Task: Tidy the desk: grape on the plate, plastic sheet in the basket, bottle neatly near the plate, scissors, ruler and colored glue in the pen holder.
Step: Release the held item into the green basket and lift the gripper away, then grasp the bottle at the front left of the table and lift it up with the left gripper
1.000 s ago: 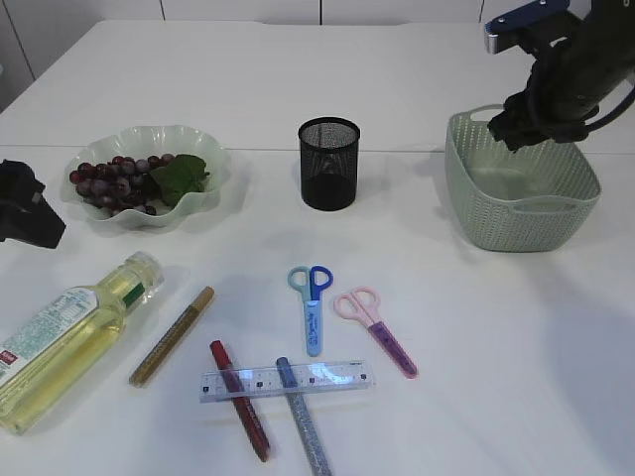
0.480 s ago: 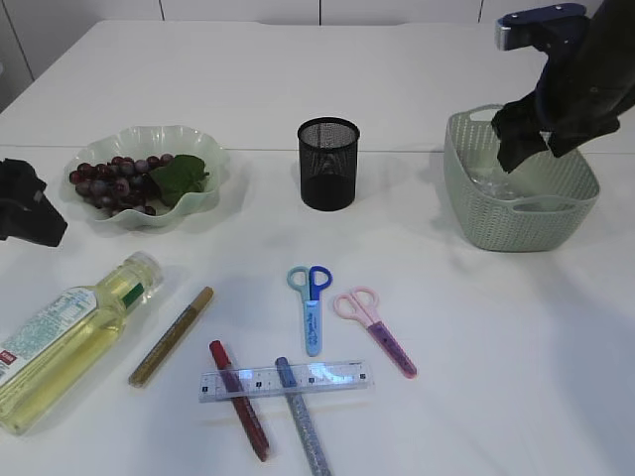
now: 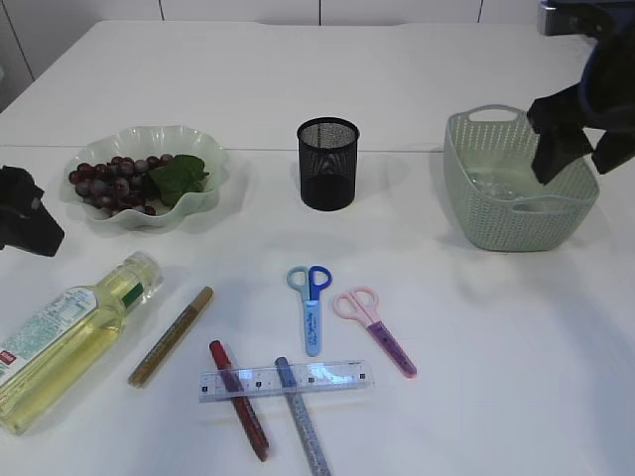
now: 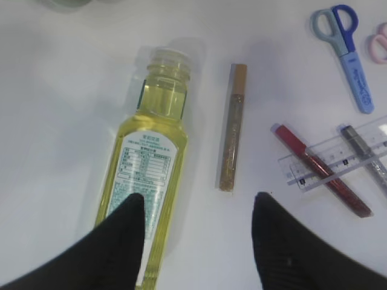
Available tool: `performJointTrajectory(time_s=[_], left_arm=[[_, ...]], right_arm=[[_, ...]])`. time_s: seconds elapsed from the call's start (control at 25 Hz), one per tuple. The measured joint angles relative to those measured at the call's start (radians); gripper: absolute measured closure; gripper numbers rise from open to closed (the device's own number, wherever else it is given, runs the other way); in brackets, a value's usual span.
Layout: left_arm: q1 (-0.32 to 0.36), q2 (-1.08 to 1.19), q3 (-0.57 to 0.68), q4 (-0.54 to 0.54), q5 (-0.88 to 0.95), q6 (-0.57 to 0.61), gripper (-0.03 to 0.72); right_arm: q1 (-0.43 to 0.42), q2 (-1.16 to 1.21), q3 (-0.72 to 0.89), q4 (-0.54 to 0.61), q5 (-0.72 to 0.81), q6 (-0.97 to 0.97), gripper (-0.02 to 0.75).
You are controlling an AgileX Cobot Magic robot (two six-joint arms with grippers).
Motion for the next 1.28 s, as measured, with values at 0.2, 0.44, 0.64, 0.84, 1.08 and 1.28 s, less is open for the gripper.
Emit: performJointTrajectory(time_s=[0.2,0.44,0.64,0.84,1.08,1.28], left_arm=[[0.0,0.0,0.0,0.039,0.037,0.0,0.273],[0.0,0.031,-0.006,0.12,0.095,0.0,0.273],[0.0,0.162,-0.079,0.16,0.199,0.003,0.273],[0.0,0.278,-0.146,0.158,0.27,0.082,0.27],[0.0,0.343,-0.15,0.156,0.288,0.131,0.081],[0.0,0.394,-0.15,0.156,0.266,0.134,0.023]], right_arm=[[0.0,-0.16,0.154,0.0,0.036,0.001,0.199],[0.0,-0.301,0.286,0.002,0.107,0.003,0.199],[0.0,-0.372,0.305,0.002,0.119,0.003,0.199],[0.0,-0.392,0.306,0.0,0.127,0.003,0.199],[0.0,-0.392,0.307,0.002,0.127,0.003,0.198],[0.0,-0.392,0.307,0.002,0.127,0.003,0.198]])
